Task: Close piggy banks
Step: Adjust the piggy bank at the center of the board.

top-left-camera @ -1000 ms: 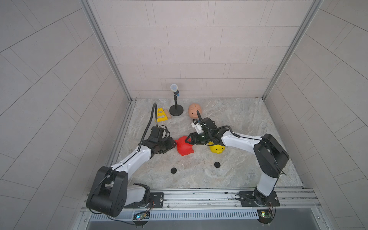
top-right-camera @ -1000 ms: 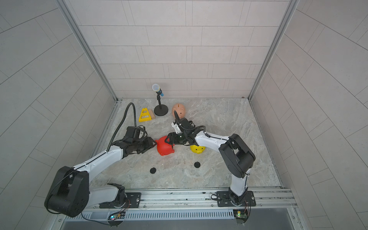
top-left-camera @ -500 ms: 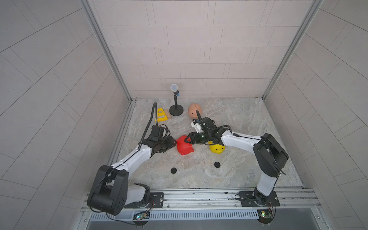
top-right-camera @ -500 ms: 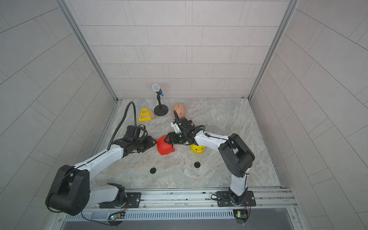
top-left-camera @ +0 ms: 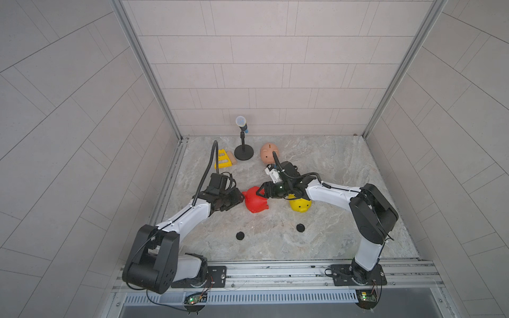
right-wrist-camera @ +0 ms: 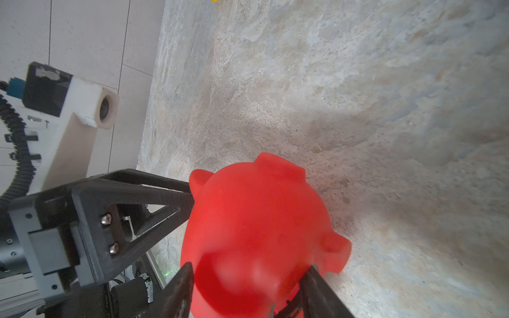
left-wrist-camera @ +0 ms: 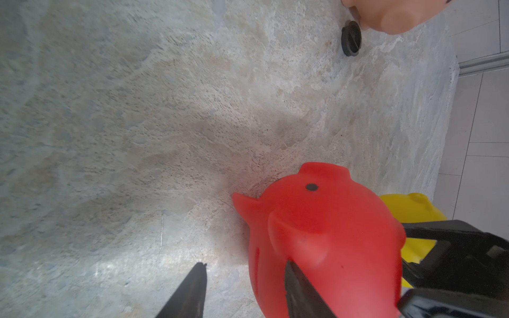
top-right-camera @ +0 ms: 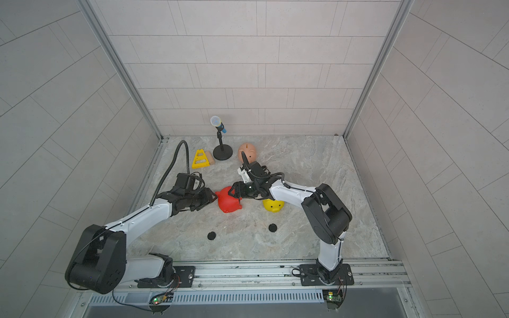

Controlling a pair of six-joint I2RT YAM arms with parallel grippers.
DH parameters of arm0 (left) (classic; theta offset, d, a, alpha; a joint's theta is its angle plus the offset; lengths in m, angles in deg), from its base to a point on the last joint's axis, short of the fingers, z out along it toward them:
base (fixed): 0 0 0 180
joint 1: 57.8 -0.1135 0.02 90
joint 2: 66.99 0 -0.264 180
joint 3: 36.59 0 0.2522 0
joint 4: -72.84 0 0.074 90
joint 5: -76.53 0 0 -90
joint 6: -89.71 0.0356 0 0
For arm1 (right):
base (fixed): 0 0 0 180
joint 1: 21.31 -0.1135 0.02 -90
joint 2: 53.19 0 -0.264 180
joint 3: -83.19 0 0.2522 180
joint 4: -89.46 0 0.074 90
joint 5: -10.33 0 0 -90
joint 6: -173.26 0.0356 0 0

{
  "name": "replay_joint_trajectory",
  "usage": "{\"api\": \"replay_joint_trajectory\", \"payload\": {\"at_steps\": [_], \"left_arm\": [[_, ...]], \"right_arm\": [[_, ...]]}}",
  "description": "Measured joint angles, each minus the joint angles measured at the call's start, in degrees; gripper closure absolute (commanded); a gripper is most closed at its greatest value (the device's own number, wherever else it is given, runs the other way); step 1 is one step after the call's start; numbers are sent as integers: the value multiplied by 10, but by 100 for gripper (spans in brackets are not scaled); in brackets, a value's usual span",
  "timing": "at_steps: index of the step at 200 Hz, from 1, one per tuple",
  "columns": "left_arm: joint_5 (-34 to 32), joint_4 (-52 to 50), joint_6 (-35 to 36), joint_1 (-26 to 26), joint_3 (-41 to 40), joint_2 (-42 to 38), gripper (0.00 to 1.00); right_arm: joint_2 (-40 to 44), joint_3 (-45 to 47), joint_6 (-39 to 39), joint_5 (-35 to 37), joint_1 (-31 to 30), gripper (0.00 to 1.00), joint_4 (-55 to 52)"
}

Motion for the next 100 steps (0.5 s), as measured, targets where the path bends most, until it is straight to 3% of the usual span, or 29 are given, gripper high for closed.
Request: {"api": "replay_joint_trajectory", "payload": {"at_steps": [100], "left_arm": [[1,4,0,0,0,7,49]], "right_arm": [[-11,-13,-19,10,9,29,-4]]}}
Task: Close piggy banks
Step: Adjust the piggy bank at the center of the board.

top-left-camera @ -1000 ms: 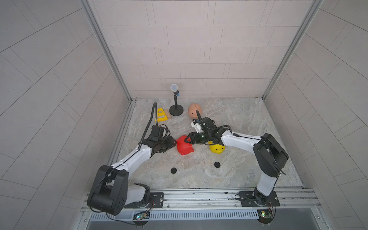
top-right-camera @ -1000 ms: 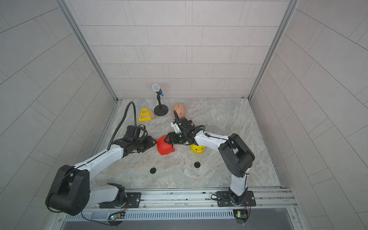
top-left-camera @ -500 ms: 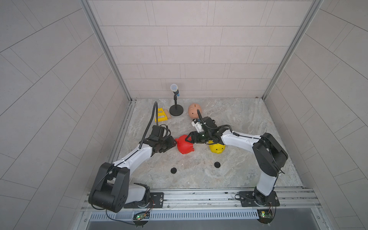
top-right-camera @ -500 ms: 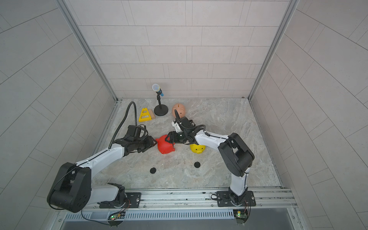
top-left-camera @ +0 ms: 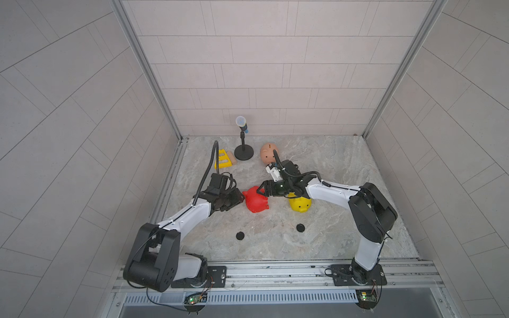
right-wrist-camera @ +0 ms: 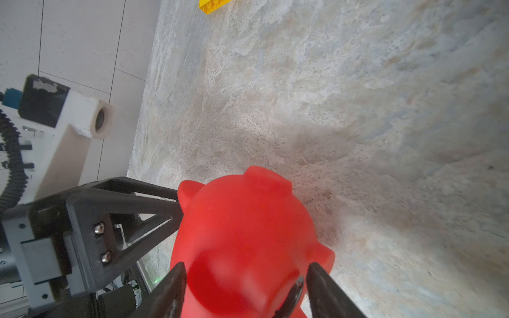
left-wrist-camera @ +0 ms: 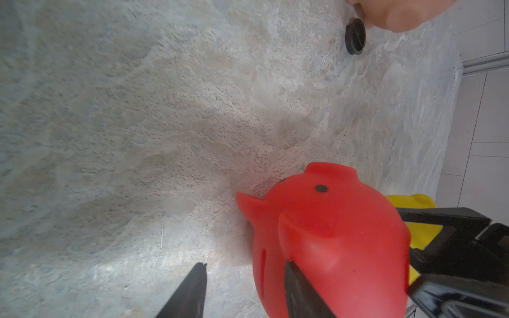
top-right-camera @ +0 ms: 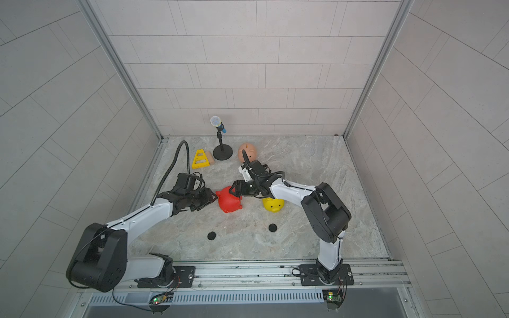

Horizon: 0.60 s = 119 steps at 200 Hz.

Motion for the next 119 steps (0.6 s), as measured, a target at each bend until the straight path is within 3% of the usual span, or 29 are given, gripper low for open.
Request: {"api": "replay_joint_trajectory", "payload": {"at_steps": [119], "left_arm": [[0,2,0,0,0,6,49]], "right_arm": [[-5,6,34,-25,0,35,26]]}}
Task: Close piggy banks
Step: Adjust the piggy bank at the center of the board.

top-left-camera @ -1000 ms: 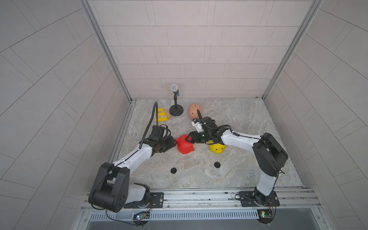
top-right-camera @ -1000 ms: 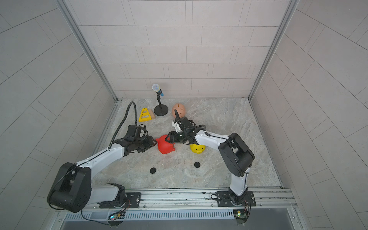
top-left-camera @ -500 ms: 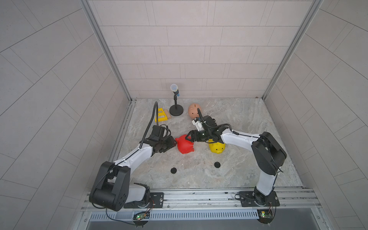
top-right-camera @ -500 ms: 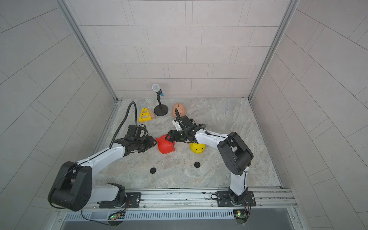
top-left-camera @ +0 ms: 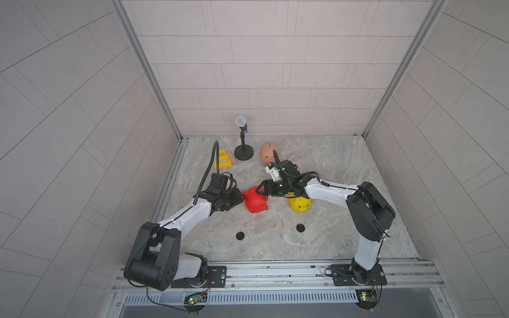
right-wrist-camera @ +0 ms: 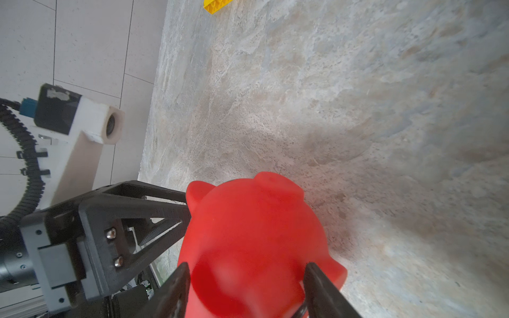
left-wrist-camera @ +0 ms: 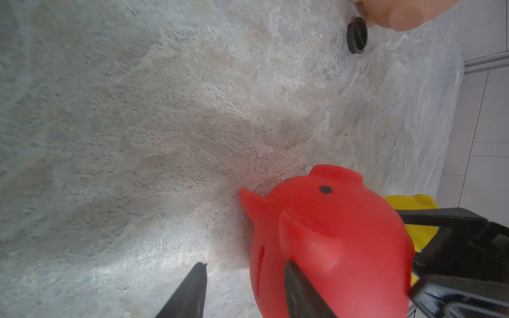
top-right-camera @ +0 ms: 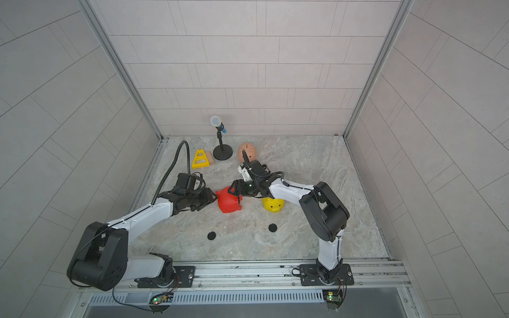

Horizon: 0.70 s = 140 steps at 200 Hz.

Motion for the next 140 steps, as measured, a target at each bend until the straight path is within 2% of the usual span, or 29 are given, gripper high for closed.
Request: {"api": "replay_joint_trajectory", "payload": {"at_steps": [140], "left_arm": [[-45,-10,2,-9,0,25,48]], "right_arm": [[41,6,59,-17,-52,35,16]]}}
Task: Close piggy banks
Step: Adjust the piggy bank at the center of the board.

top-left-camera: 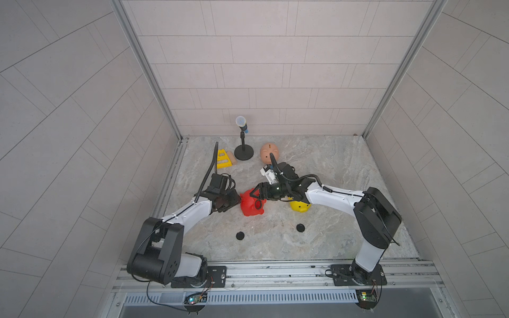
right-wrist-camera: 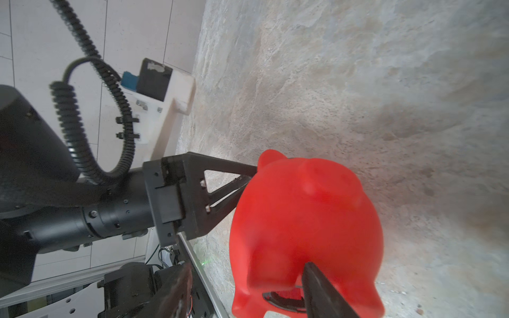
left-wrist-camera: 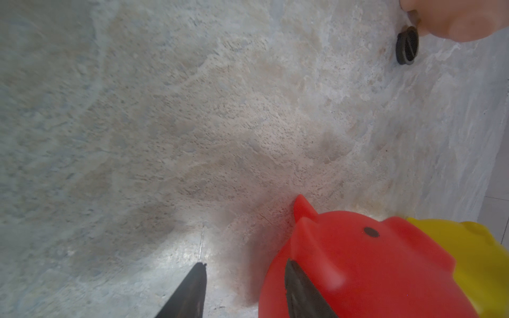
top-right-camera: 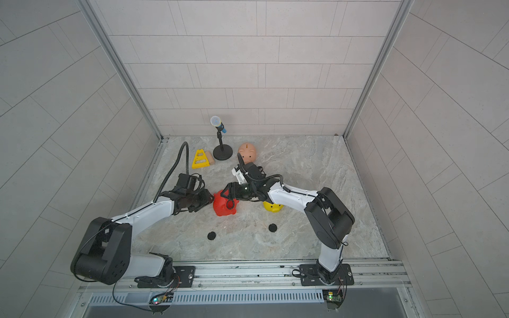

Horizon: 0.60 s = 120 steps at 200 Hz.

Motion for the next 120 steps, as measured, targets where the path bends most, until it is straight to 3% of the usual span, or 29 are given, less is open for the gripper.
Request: {"api": "replay_joint_trajectory", "payload": {"at_steps": [120], "left_arm": [[14,-2,13,8,13,10,44]], "right_arm": [[-24,-22,12,-20,-32,36,18]]}}
